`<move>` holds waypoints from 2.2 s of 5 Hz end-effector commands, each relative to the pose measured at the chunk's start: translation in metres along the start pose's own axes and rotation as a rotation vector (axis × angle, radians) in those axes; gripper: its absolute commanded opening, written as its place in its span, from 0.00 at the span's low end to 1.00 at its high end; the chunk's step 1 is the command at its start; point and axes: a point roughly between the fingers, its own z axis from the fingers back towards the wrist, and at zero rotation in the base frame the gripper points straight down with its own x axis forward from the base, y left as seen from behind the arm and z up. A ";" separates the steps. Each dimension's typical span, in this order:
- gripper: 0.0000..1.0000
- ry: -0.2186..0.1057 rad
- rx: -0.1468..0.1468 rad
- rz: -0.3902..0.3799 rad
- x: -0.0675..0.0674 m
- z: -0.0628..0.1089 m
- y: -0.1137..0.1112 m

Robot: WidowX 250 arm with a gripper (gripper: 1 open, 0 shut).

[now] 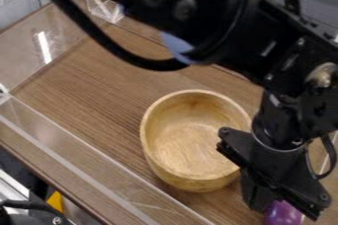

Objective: Put the purple eggplant in the brown bowl

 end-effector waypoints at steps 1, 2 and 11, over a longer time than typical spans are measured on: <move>0.00 -0.031 -0.017 -0.065 -0.003 0.009 -0.002; 0.00 -0.030 -0.011 -0.043 0.004 0.008 0.000; 0.00 -0.127 0.012 0.026 0.031 0.085 0.002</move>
